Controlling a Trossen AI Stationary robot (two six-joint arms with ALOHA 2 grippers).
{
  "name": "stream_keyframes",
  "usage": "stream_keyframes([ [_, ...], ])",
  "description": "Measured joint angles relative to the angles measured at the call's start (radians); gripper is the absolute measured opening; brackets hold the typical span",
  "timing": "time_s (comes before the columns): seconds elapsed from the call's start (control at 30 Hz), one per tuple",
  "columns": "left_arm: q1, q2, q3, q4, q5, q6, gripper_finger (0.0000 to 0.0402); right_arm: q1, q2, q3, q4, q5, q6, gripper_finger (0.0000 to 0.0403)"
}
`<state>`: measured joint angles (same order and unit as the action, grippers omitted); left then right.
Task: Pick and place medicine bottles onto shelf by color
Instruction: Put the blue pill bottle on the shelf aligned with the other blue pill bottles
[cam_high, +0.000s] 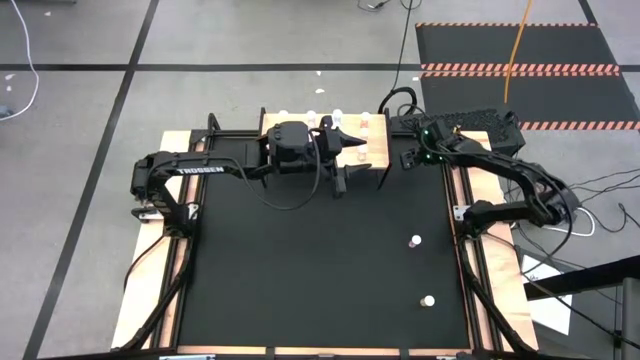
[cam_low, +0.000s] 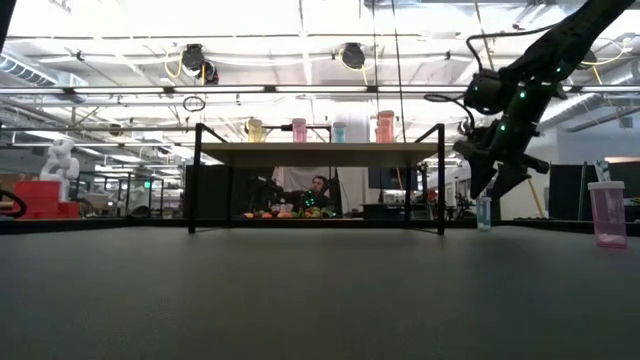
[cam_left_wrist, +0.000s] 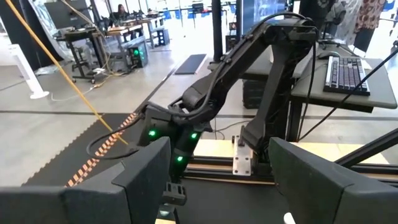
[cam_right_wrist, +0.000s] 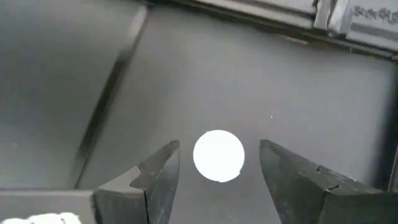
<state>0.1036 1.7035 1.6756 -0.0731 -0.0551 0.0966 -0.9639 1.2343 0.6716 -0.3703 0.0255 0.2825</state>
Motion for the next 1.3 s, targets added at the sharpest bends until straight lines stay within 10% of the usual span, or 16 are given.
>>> stream_keyframes([
  [0.8,-0.002,0.000,0.000,-0.006,0.000,-0.005,0.0273,-0.006,0.022,0.000,-0.012,0.003,0.011,0.0113],
  [1.3,0.006,-0.008,-0.001,-0.014,0.000,-0.027,0.0273,0.082,-0.397,0.094,-0.457,-0.001,0.067,0.0113],
])
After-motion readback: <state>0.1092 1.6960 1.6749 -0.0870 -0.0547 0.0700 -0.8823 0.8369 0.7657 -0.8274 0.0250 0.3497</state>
